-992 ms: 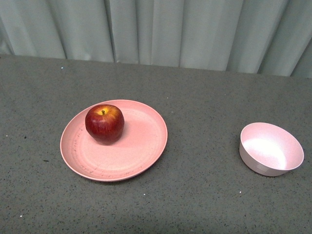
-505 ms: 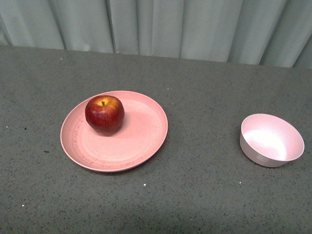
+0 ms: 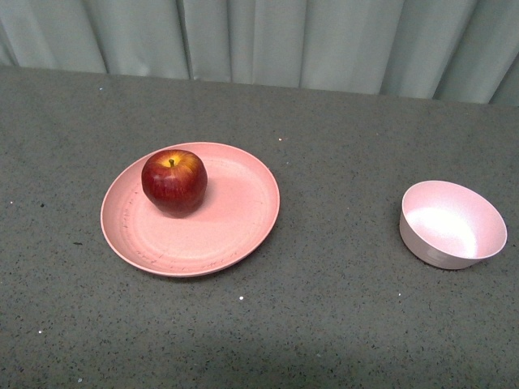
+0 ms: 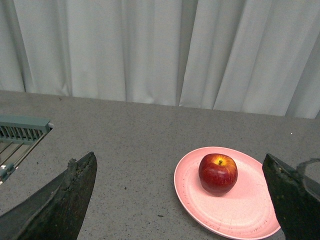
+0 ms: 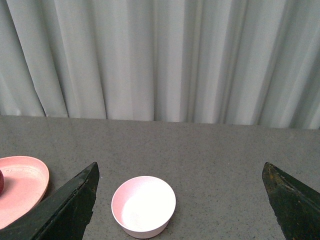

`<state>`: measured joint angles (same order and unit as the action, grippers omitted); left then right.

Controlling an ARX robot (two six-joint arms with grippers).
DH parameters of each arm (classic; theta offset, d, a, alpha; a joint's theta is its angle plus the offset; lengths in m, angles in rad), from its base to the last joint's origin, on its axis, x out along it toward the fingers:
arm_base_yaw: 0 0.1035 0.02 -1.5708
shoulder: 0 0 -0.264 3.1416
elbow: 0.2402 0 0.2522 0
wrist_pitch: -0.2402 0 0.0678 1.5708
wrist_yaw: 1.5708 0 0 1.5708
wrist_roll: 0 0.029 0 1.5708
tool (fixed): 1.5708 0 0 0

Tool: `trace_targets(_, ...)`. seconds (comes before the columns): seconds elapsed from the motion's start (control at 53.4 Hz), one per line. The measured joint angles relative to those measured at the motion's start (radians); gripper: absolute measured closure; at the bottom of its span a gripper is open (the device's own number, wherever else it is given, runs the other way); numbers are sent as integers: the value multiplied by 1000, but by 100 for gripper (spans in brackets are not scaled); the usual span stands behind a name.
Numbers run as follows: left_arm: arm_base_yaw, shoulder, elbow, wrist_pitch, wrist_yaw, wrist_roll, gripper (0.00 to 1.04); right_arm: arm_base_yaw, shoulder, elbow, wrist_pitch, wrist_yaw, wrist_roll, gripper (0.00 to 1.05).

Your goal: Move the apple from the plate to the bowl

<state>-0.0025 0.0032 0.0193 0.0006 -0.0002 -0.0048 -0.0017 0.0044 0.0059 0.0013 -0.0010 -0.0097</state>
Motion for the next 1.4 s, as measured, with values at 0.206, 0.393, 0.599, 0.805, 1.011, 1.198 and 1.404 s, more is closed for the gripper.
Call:
trace_targets(0.206, 0, 0, 0, 0, 0, 0, 7, 0, 0, 0, 0, 0, 0, 10)
trace_targets(0.393, 0, 0, 0, 0, 0, 0, 7, 0, 0, 0, 0, 0, 0, 10)
trace_targets(0.599, 0, 0, 0, 0, 0, 0, 7, -46, 129, 42, -106, -117, 33, 10)
trace_targets(0.805, 0, 0, 0, 0, 0, 0, 7, -2, 684, 125, 320, -127, -64, 10)
trace_targets(1.011, 0, 0, 0, 0, 0, 0, 7, 52, 1233, 338, 399, -175, -141, 10)
trace_targets(1.198, 0, 0, 0, 0, 0, 0, 7, 122, 1584, 556, 296, -158, -205, 10)
trace_targets(1.404, 0, 0, 0, 0, 0, 0, 7, 183, 1823, 745, 188, -115, -259, 10)
